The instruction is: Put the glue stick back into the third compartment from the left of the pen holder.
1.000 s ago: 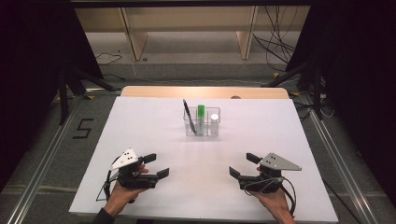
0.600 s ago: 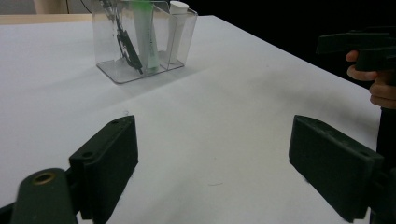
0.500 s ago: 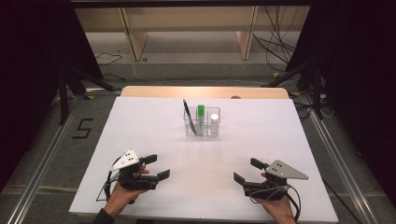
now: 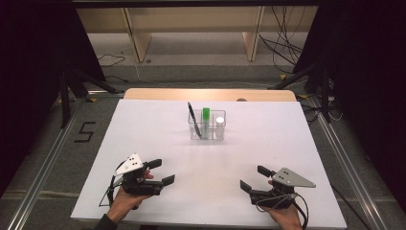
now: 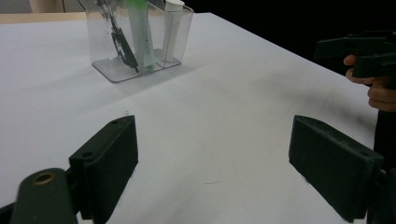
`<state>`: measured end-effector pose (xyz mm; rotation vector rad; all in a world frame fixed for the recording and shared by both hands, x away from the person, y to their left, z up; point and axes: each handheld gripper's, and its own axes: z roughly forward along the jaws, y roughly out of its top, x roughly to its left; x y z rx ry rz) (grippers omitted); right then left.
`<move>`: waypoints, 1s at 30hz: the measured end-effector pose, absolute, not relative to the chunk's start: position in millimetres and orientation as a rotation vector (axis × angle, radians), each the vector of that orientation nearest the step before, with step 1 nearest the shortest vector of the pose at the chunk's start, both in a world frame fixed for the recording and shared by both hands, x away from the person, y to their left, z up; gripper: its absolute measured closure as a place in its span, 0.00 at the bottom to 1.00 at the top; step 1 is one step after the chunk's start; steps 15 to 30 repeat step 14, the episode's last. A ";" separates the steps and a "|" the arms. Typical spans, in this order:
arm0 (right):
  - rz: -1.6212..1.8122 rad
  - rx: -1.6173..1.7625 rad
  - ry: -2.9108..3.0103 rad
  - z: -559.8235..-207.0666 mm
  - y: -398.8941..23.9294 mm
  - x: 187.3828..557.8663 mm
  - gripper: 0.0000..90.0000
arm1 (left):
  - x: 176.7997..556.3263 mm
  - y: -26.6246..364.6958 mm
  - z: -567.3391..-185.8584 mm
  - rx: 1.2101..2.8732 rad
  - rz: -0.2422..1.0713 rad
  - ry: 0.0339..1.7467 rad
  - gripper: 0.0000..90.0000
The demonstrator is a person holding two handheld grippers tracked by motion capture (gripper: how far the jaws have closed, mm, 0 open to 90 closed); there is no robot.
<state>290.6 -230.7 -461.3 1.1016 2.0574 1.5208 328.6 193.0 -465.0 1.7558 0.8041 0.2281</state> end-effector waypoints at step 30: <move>1.524 1.112 2.039 -461.0 -232.8 290.9 0.18 | 328.8 193.1 -465.0 1.754 0.228 0.804 0.17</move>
